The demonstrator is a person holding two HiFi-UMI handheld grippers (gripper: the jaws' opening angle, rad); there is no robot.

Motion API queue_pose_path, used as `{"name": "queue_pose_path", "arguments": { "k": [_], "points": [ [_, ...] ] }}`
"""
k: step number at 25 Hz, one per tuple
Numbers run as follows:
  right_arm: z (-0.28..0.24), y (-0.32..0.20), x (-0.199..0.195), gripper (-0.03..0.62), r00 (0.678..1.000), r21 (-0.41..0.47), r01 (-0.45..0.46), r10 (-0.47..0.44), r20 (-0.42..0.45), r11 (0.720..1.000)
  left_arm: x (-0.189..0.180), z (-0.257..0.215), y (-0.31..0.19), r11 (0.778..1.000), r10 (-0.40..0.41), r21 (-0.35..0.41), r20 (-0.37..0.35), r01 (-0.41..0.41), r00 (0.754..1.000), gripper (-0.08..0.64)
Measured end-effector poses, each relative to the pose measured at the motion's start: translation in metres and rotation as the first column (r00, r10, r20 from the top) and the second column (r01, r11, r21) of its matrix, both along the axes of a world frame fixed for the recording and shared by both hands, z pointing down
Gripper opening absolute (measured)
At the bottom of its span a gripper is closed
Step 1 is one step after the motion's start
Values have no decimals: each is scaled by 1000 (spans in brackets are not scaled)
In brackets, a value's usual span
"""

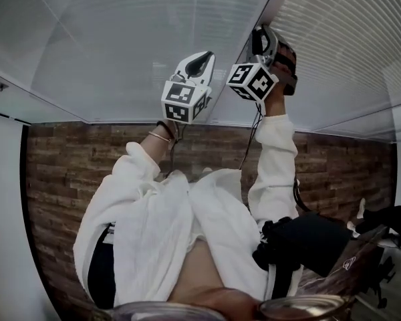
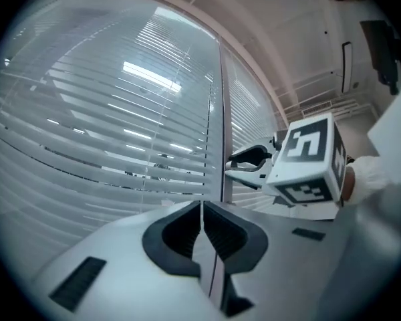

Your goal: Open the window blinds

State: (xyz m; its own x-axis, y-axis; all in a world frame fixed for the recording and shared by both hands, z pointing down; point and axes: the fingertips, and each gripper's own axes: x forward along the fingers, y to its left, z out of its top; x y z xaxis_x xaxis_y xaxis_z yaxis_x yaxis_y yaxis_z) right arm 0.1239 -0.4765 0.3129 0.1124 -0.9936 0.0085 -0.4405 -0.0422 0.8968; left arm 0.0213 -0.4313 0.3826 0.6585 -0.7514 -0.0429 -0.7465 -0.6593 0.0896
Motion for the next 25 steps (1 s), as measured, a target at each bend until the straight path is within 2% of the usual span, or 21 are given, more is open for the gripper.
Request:
{"name": "queue_pose_path", "arguments": {
  "k": [1, 2, 3, 4, 5, 6, 7, 9, 10, 11, 12, 13, 14, 15, 16, 17, 18, 19, 20, 21, 25],
  "points": [
    [1, -1, -2, 127, 998, -11, -9, 8, -65, 1000, -1, 0, 0, 1000, -3, -1, -2, 3, 1000, 2],
    [0, -1, -2, 127, 1000, -24, -3, 3, -6, 1000, -2, -1, 0, 1000, -7, -2, -5, 7, 1000, 2],
    [-3, -1, -1, 127, 991, -30, 14, -9, 137, 999, -3, -2, 0, 1000, -12, -2, -8, 12, 1000, 2],
    [-6, 0, 1, 126, 951, -24, 31, -22, 309, 999, -4, -3, 1, 1000, -16, -1, -9, 16, 1000, 2],
    [-9, 1, 4, 126, 879, -6, 44, -36, 475, 999, -5, -4, 2, 1000, -19, 2, -7, 19, 1000, 2],
    [-11, 2, 7, 126, 777, 22, 53, -55, 627, 998, -5, -5, 3, 1000, -21, 7, -4, 21, 1000, 2],
    [-12, 2, 11, 126, 644, 54, 57, -78, 761, 997, -6, -6, 5, 1000, -22, 10, -2, 22, 1000, 2],
    [-13, 4, 18, 126, 327, 111, 51, -122, 937, 992, -9, -6, 8, 1000, -24, 12, -2, 24, 1000, 2],
    [-13, 5, 20, 126, 191, 130, 45, -137, 972, 990, -11, -6, 10, 1000, -26, 11, -3, 26, 1000, 2],
    [-13, 6, 20, 126, 104, 141, 45, -145, 984, 989, -13, -5, 12, 1000, -27, 10, -4, 27, 1000, 2],
    [-12, 7, 20, 126, 89, 143, 54, -147, 985, 988, -14, -4, 14, 1000, -27, 8, -2, 27, 1000, 2],
    [-11, 7, 19, 126, 159, 133, 72, -143, 977, 989, -14, -2, 16, 1000, -27, 6, 0, 27, 1000, 3],
    [-10, 8, 17, 126, 305, 112, 90, -134, 943, 990, -13, 0, 16, 1000, -28, 3, 2, 28, 1000, 2],
    [-11, 9, 15, 126, 494, 85, 100, -123, 861, 991, -13, 1, 16, 1000, -31, 0, 3, 31, 1000, 2],
    [-12, 10, 11, 126, 682, 55, 100, -108, 724, 994, -12, 1, 14, 999, -34, -2, 2, 34, 999, 2],
    [-12, 10, 6, 126, 830, 25, 90, -89, 550, 996, -12, 1, 13, 999, -38, -2, 1, 38, 999, 2],
    [-11, 9, 2, 126, 924, 0, 73, -67, 377, 997, -11, 1, 11, 999, -41, -3, 0, 41, 999, 2],
    [-10, 8, -1, 126, 970, -20, 53, -47, 239, 998, -11, 2, 11, 999, -44, -3, -1, 44, 999, 2],
    [-7, 7, -4, 126, 988, -35, 35, -29, 149, 999, -11, 3, 11, 999, -45, -5, -1, 45, 999, 2],
    [-5, 6, -5, 126, 995, -49, 21, -16, 99, 999, -11, 4, 12, 999, -45, -7, 0, 45, 999, 2],
    [1, 3, -1, 126, 1000, -72, -20, 20, 5, 997, -6, 7, 16, 999, -42, -11, 5, 42, 999, 2]
  ]
}}
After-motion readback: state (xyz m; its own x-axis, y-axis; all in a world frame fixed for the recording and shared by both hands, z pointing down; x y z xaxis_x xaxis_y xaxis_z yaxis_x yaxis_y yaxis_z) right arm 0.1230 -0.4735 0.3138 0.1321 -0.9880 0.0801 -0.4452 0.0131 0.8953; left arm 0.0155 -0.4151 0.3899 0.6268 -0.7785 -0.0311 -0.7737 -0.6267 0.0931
